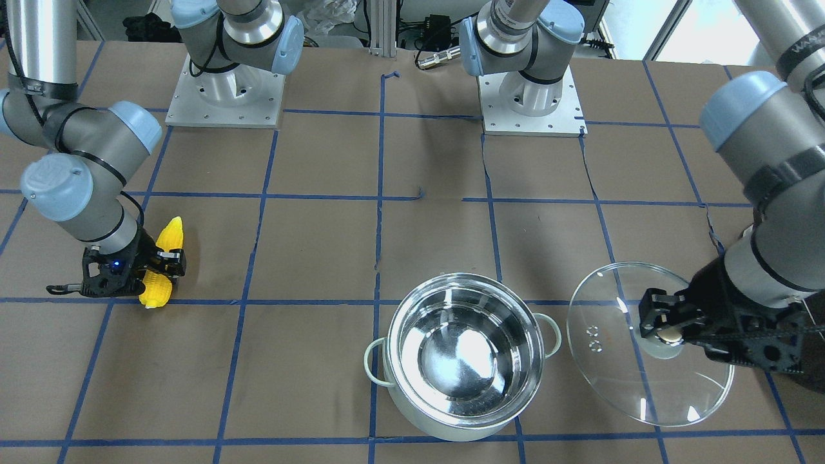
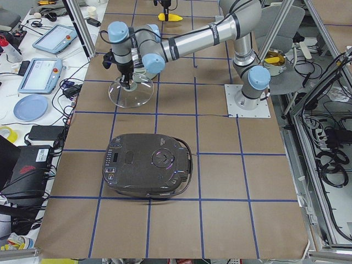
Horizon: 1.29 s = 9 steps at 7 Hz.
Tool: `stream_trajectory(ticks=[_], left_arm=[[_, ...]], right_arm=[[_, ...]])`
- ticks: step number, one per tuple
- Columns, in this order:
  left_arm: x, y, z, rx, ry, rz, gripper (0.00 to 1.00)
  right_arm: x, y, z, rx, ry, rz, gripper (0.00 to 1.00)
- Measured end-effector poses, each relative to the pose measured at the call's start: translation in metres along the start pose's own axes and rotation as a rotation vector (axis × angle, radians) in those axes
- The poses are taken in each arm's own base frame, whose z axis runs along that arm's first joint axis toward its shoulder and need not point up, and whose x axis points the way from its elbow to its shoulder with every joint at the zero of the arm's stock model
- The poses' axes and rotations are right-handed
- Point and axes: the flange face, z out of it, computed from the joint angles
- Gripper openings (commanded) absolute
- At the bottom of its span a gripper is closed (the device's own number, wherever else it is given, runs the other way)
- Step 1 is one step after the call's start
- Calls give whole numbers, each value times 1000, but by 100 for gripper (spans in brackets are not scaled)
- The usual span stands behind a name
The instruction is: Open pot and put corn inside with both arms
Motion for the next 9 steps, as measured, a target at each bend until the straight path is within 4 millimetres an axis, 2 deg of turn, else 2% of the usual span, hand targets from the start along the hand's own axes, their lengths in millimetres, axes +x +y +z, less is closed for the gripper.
stream_trajectory(ticks=[1,2,4,5,6,7,9], left_arm=[[-16,21,28,14,11,8,0],[-16,42,53,5,34,0,0],[-1,76,88,-29,72,-11,1],[5,89,102,-40,80,-11,51],[9,96,112,-25,69,-7,100],[11,99,117,-4,55,-2,100],[8,90,105,31,28,14,100]], right_arm=[[-12,-16,-24,22,-14,-22,27],[-34,-36,-56,41,-26,-54,28],[-104,-82,-132,72,-42,-64,29],[-143,-101,-161,90,-50,-43,30],[-190,-119,-180,115,-61,-17,30],[-242,-135,-189,137,-78,27,30],[-338,-164,-193,178,-103,74,30]])
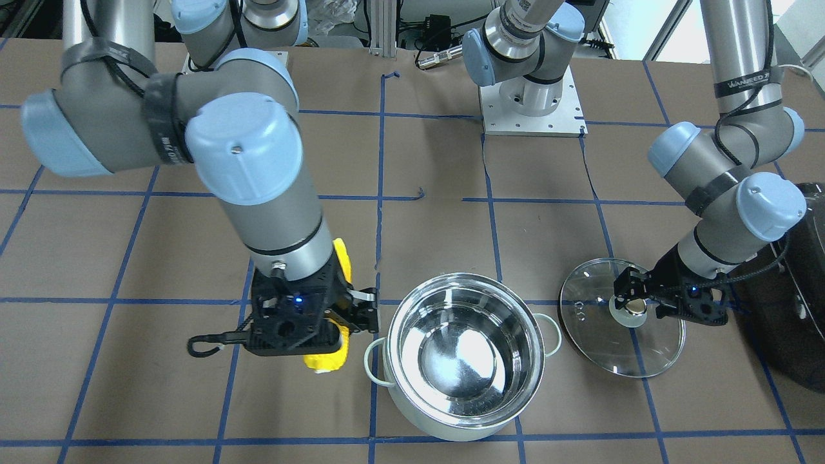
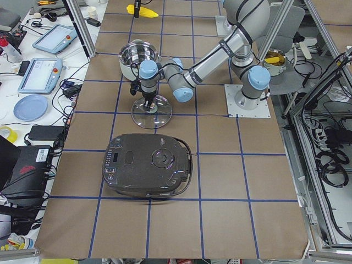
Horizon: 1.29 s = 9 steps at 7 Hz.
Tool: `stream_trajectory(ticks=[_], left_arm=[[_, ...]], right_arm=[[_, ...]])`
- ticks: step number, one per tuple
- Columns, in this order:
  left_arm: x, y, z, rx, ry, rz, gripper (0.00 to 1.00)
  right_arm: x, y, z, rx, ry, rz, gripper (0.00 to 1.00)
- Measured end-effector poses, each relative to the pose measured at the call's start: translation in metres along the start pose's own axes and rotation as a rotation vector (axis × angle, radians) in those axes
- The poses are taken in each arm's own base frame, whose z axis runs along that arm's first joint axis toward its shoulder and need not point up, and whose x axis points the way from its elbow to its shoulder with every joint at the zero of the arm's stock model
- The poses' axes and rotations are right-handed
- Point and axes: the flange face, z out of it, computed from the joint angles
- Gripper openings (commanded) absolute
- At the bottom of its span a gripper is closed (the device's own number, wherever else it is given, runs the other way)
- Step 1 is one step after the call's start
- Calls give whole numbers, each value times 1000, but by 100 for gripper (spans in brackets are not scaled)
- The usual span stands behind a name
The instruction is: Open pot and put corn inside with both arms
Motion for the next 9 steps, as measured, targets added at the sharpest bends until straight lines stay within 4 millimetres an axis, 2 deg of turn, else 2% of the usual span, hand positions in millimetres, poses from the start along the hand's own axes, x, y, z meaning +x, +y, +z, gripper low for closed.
stream_trajectory(ticks=[1,2,3,4,5,6,7,8,9], left_arm=[[0,-11,-19,-5,-1,5,100],[1,-22,-48,-35,18,7,100],[7,-35,-92,-67,42,15,100],[23,-44,-143,-86,56,37,100],[49,-44,-191,-94,61,64,100],[74,-34,-229,-94,63,85,100],[95,-17,-259,-96,66,86,100],[120,1,-283,-92,63,62,100],[148,13,-296,-84,53,19,100]], right_arm=[[-45,-3,10,14,6,-15,30],[-77,-4,22,22,11,-13,30],[-93,-5,38,17,10,3,30],[-104,-5,55,16,6,14,30],[-114,-3,73,26,-3,15,30],[-122,-1,87,33,-13,17,31],[-131,2,98,35,-27,19,31],[-137,5,106,30,-47,24,38],[-140,7,112,24,-61,25,59]])
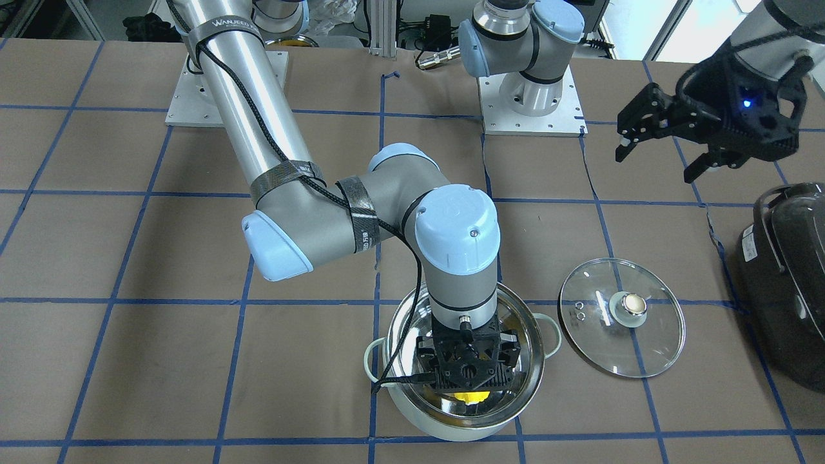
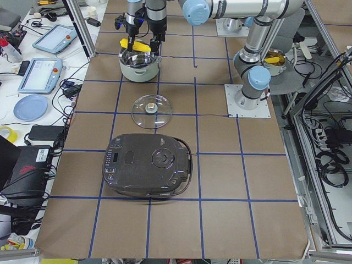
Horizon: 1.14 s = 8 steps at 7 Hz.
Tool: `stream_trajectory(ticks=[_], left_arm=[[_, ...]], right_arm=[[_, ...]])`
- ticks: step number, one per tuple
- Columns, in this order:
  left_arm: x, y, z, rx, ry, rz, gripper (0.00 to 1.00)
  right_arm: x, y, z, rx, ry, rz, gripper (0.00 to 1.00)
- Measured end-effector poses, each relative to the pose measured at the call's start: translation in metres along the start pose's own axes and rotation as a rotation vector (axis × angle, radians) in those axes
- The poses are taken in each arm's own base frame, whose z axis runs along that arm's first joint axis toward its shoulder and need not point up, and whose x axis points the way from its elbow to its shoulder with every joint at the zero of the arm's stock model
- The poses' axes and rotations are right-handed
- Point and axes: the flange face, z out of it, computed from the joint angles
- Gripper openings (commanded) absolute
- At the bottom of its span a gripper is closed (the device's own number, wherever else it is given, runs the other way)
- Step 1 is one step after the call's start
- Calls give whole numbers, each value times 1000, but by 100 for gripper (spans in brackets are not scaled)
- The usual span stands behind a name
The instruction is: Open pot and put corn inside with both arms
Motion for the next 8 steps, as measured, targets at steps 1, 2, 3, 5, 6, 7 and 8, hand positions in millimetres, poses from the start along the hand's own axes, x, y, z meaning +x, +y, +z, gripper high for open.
stream_trajectory(ticks=[1,2,3,5,6,7,8], left_arm=[[32,5,-2,3,-7,-65,100],[63,7,-1,5,-10,-114,100],[95,7,2,4,-11,-162,100],[140,5,10,24,-15,-259,100],[147,4,12,39,-15,-269,100],[150,3,12,54,-15,-267,100],[151,3,13,60,-14,-263,100]], right_arm=[[-1,1,5,0,-8,0,91],[-1,1,9,6,-16,-1,99],[-1,3,13,12,-26,-1,100],[-1,5,14,18,-40,-4,100],[0,6,11,17,-41,-11,100],[3,8,0,10,-34,-28,100],[16,11,-14,-9,-13,-62,100]])
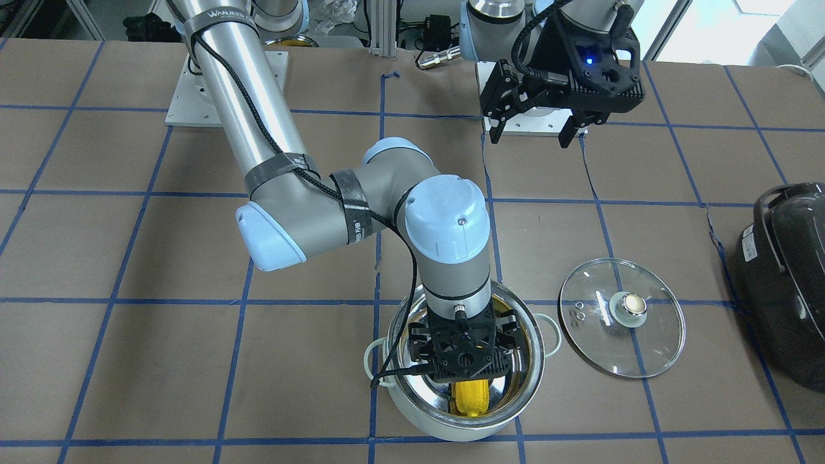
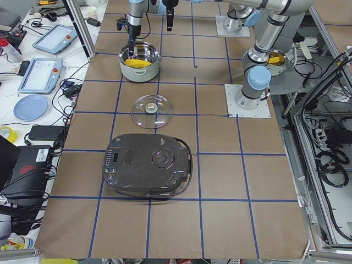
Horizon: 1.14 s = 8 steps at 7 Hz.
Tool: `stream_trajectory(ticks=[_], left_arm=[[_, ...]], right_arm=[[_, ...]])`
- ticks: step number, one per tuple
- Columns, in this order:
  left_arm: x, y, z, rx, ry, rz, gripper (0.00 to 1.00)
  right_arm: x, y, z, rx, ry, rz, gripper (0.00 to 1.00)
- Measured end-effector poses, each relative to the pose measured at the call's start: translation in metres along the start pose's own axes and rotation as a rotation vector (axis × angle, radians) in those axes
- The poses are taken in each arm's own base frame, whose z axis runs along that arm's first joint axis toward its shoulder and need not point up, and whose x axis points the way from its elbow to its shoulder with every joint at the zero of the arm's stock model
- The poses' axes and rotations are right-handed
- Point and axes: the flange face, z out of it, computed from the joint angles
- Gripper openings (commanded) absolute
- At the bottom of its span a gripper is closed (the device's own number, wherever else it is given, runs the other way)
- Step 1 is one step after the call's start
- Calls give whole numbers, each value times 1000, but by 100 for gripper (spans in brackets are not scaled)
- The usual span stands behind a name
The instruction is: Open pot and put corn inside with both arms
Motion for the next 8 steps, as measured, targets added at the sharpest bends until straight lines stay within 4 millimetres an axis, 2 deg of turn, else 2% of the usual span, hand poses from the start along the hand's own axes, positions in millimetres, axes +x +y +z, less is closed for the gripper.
stream_trajectory(ticks=[1,2,4,5,6,7,8], left_arm=[[0,-1,1,3,1,34,100],[-1,-3,-2,21,1,95,100],[-2,-13,-7,96,1,142,100],[-2,-16,-8,115,2,146,100],[-3,-16,-9,120,0,145,100],[-6,-16,-11,124,-3,142,100],[-11,-17,-12,127,-5,136,100]], right_arm=[[27,3,-15,-26,24,-21,100],[69,8,-40,-55,47,-37,100],[186,23,-101,-83,77,-72,100],[239,36,-135,-91,91,-92,100],[274,51,-169,-113,104,-103,100],[288,67,-202,-130,120,-104,100],[287,84,-237,-130,136,-101,100]])
